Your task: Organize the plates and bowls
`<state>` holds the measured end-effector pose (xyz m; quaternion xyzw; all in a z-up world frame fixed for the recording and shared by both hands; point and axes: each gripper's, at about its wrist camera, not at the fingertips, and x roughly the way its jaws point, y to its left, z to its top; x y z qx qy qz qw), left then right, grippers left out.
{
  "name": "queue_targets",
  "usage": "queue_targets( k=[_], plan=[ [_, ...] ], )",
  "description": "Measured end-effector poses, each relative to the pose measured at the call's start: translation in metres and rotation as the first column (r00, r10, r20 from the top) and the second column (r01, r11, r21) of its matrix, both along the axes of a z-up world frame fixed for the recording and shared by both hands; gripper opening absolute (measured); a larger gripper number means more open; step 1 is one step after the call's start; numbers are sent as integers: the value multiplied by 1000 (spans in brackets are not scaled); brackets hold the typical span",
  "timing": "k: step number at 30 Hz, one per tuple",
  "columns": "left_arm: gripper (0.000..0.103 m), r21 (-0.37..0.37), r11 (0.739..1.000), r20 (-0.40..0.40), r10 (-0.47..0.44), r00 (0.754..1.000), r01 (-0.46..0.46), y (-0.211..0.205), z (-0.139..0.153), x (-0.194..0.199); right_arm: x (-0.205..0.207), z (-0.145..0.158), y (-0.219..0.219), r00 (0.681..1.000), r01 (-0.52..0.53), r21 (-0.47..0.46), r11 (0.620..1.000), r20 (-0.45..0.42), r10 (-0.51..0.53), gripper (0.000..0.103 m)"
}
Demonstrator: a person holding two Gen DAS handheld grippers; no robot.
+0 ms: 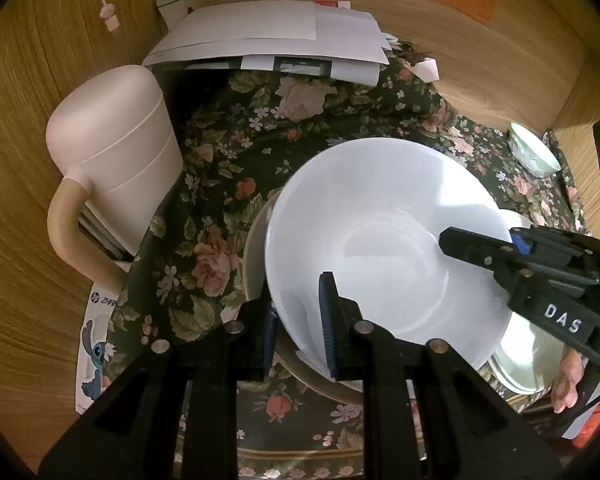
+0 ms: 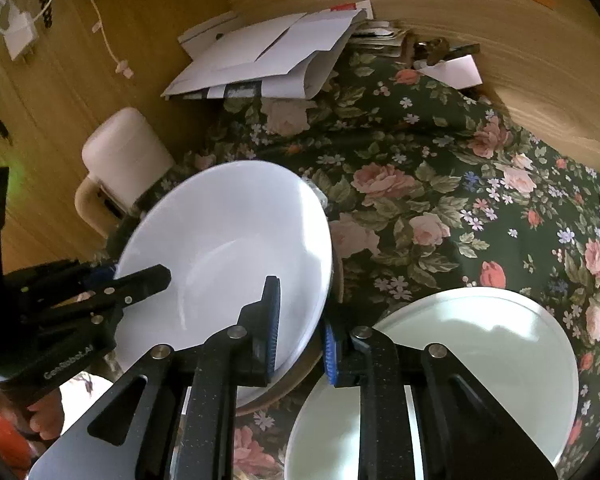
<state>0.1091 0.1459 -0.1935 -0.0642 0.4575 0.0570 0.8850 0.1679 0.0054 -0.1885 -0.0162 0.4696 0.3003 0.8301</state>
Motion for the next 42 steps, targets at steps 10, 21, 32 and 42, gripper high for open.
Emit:
queue_targets(
  k=[10, 21, 32, 42],
  plan=[
    [19, -10, 1000, -5, 10, 1000, -10, 1, 3, 0, -4, 3, -3, 1000, -15, -13, 1000, 17, 15, 19],
    [19, 56, 998, 75, 3, 997, -7, -12, 36, 1, -10, 28, -19, 994, 0, -20, 1000, 107, 2, 22],
    [56, 25, 997, 169, -74, 983, 71, -59, 74, 23, -1, 67, -83, 967, 132, -14, 991, 220, -126, 59],
    [70, 4, 989, 195, -142, 970, 145, -113, 86, 76, 36, 82, -173, 919, 314, -33, 949, 263, -295, 62]
  ],
)
